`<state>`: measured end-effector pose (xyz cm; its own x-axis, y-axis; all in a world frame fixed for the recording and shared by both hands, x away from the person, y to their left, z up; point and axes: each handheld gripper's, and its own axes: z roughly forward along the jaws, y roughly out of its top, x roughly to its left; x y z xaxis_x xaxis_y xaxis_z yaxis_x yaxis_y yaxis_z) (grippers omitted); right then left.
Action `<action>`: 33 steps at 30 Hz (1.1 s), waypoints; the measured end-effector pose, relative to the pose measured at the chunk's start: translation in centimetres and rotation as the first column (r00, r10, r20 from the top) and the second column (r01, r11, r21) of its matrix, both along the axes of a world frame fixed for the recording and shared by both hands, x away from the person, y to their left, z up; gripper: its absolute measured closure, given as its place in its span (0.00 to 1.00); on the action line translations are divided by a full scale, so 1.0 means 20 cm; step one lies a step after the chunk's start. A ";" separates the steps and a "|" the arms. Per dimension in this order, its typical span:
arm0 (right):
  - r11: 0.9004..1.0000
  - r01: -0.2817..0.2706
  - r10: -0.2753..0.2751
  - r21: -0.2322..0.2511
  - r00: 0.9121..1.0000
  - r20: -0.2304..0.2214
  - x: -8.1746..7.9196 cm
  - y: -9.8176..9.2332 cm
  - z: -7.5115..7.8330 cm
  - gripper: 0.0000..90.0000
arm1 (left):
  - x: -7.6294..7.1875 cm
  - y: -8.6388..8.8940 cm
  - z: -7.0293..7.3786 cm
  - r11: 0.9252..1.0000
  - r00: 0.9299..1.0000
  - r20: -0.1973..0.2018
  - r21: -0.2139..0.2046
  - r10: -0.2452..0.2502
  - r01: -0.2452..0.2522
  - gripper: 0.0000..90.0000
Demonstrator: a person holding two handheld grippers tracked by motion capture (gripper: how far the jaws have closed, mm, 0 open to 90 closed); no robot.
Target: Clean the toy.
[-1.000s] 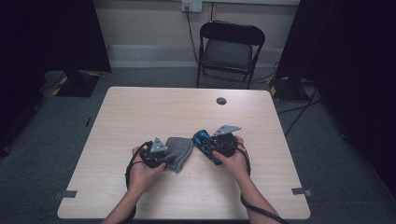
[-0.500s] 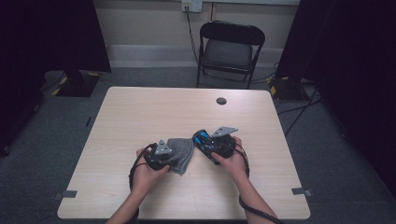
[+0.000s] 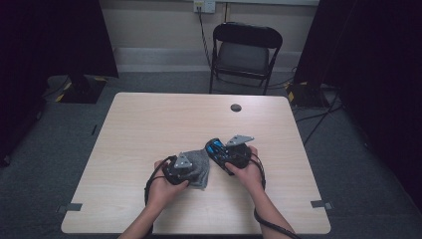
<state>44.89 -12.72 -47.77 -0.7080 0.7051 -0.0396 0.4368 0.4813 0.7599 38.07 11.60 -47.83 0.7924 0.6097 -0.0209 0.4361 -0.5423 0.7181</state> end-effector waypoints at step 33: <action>1.000 0.013 -0.013 -0.013 1.000 -0.013 0.00 0.01 0.01 0.50 | -0.14 -0.17 0.01 0.988 0.988 -0.024 0.010 -0.154 0.154 0.84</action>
